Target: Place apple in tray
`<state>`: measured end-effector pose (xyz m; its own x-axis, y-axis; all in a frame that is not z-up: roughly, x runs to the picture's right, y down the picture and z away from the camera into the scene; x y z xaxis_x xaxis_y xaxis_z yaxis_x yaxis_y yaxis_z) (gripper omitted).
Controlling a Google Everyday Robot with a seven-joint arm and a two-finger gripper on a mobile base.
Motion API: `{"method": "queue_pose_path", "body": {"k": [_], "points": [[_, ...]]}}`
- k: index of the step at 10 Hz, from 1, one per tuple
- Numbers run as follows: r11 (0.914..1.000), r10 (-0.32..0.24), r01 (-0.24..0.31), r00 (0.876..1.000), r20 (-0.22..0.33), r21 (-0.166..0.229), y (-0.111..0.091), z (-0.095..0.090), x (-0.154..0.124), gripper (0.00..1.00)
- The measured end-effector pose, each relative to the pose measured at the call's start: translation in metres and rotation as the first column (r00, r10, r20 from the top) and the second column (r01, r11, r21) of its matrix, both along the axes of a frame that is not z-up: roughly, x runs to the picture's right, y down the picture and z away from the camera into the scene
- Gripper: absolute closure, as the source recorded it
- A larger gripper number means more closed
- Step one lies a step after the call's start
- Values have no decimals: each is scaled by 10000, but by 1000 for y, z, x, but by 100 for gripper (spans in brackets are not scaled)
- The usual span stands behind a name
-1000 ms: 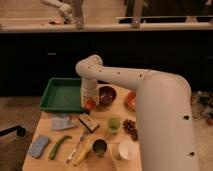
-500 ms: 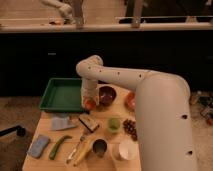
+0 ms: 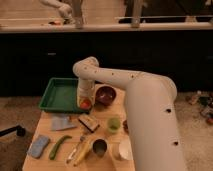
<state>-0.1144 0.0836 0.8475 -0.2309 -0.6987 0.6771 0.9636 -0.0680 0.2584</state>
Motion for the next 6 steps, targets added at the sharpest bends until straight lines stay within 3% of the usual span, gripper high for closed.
{"method": "queue_pose_path", "body": {"k": [6], "points": [[9995,-263,274,9971,715,-137,-24,34,-37,100]]}}
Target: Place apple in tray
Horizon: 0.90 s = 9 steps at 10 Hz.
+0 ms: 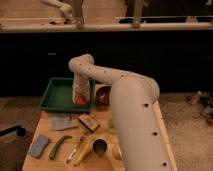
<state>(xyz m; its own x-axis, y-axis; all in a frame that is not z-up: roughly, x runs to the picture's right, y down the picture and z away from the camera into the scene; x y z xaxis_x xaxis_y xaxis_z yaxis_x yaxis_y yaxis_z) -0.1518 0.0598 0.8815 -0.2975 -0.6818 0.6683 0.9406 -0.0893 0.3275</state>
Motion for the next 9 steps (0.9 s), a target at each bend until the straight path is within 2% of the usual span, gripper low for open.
{"method": "queue_pose_path", "body": {"k": [2,5,8,9], "points": [[9999,-64,65,9999,102,-128,-1,8,-6,100],[9984,-68,77,9998,164,-557,16,25,-9,100],[9967,-79,94,9998,195,-805,24,30,-8,99],[9967,-88,103,9998,195,-807,24,30,-8,94]]}}
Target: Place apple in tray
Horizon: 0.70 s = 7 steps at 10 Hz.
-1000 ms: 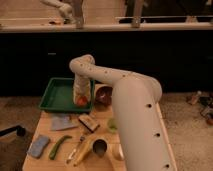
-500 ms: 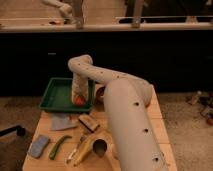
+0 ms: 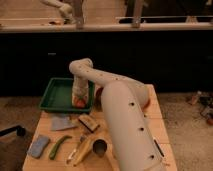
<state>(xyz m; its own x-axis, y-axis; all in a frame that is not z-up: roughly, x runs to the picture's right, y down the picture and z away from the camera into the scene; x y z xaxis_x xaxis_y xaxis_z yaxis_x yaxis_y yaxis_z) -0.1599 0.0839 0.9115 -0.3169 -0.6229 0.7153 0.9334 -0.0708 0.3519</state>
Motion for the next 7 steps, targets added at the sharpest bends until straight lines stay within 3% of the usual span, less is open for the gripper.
{"method": "queue_pose_path", "body": {"k": [7], "points": [[10000,-3,3,10000,1,1,0,0,0,26]]}}
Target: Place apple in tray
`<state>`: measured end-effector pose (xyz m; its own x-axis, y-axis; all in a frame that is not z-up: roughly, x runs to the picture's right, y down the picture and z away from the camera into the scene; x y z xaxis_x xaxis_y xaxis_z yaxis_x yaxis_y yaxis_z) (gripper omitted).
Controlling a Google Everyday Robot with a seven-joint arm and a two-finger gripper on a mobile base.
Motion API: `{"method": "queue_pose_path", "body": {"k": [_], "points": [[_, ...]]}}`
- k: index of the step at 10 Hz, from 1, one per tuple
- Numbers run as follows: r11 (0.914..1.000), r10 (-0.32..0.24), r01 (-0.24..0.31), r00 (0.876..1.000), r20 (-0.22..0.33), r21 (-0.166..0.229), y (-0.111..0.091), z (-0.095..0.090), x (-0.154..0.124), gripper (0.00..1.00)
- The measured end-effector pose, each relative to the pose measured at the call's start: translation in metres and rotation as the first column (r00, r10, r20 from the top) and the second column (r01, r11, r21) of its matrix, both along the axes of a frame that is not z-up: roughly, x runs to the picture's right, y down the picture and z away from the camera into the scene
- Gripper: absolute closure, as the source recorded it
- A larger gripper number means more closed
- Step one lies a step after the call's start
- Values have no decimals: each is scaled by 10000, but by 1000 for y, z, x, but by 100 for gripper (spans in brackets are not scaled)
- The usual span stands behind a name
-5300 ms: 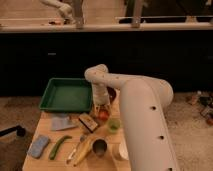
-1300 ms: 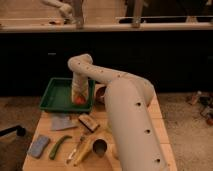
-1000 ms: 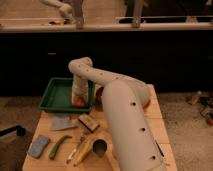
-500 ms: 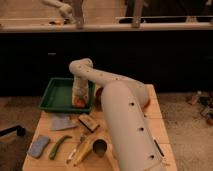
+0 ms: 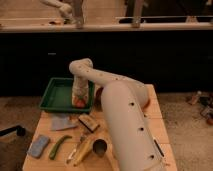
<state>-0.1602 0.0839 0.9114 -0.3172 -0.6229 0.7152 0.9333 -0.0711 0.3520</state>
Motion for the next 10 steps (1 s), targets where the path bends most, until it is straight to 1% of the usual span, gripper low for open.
{"method": "queue_pose_path", "body": {"k": [1,2,10], "points": [[10000,-1,1,10000,-1,0,0,0,0,21],[10000,-3,3,10000,2,1,0,0,0,20],[10000,-14,14,10000,16,0,0,0,-1,20]]}}
